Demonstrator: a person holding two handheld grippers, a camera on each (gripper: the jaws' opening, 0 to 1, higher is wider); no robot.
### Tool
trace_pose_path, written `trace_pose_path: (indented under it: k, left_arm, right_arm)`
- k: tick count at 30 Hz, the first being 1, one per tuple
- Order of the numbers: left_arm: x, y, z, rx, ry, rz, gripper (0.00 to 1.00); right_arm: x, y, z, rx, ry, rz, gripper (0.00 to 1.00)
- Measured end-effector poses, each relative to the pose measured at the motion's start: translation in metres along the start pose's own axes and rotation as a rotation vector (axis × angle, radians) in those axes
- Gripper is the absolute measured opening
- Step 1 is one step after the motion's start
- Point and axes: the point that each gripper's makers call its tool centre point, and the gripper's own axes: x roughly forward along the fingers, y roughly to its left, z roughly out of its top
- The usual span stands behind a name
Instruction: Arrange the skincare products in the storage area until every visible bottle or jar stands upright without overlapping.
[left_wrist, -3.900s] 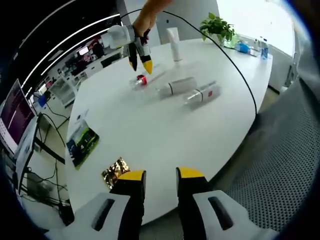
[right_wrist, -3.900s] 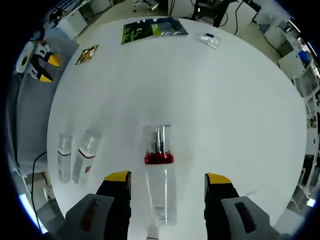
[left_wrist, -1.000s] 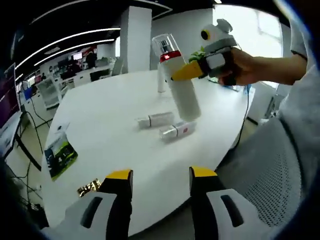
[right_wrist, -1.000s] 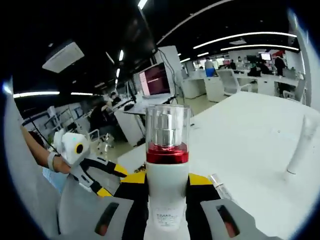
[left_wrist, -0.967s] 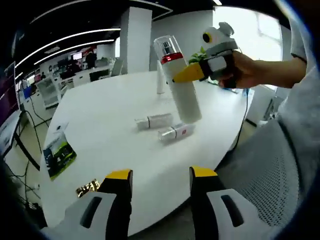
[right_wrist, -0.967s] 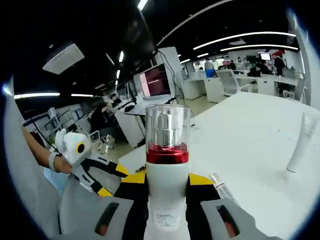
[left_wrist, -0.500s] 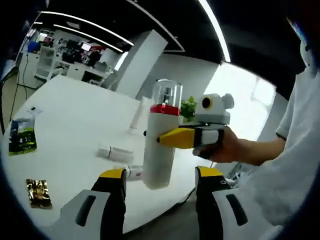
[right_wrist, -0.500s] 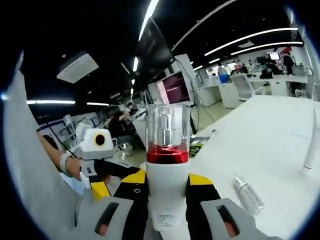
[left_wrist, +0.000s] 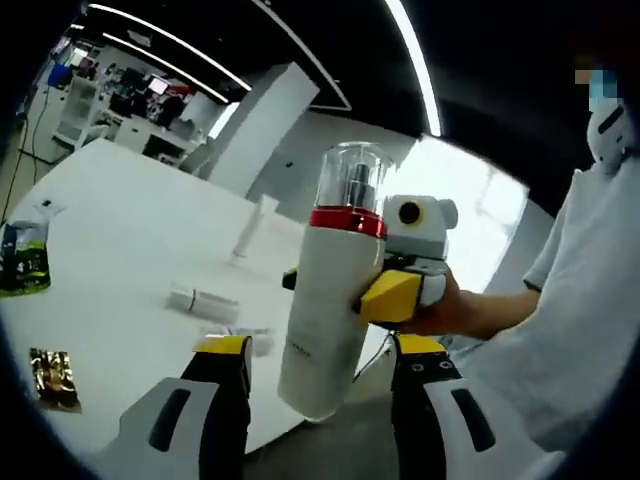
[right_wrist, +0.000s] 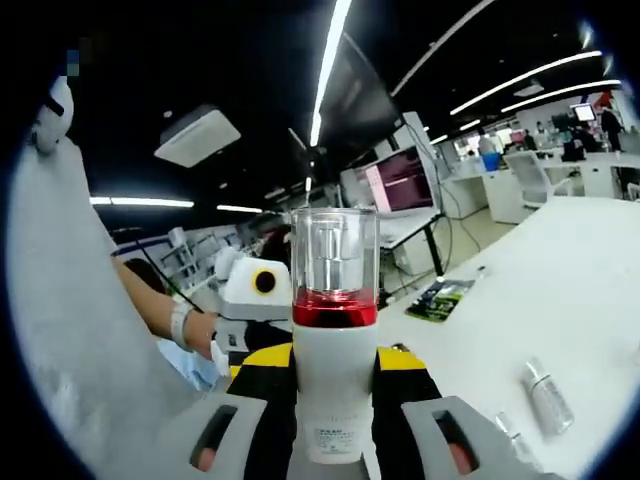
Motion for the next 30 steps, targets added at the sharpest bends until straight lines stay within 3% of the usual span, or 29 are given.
trace_pose_path:
  k: [5, 9, 10, 17, 22, 26, 30]
  left_arm:
    - [-0.003, -0.013, 0.000, -0.031, 0.004, -0.096, 0.47]
    - [-0.005, -0.026, -0.003, -0.071, 0.018, -0.179, 0.31]
    - [-0.005, -0.024, -0.003, -0.065, 0.018, -0.161, 0.31]
    - [-0.006, -0.028, -0.007, -0.085, 0.043, -0.195, 0.29]
    - [-0.008, -0.026, -0.006, -0.036, 0.037, -0.163, 0.28]
    - [-0.008, -0.016, -0.002, -0.023, 0.025, -0.093, 0.27]
    - [-0.008, 0.002, -0.008, 0.050, 0.061, 0.033, 0.27]
  right_arm:
    - [0.001, 0.017, 0.000, 0.079, -0.019, 0.088, 0.21]
    - [-0.001, 0.021, -0.003, 0.115, -0.036, 0.122, 0.21]
    - [0.000, 0.024, -0.003, 0.132, -0.041, 0.141, 0.21]
    - [0.004, 0.028, -0.005, 0.180, -0.061, 0.188, 0.21]
    - [0.007, 0.026, -0.005, 0.211, -0.062, 0.209, 0.21]
    - [0.010, 0.019, -0.004, 0.233, -0.070, 0.193, 0.22]
    - [0.018, 0.007, -0.012, 0.233, -0.026, 0.118, 0.23]
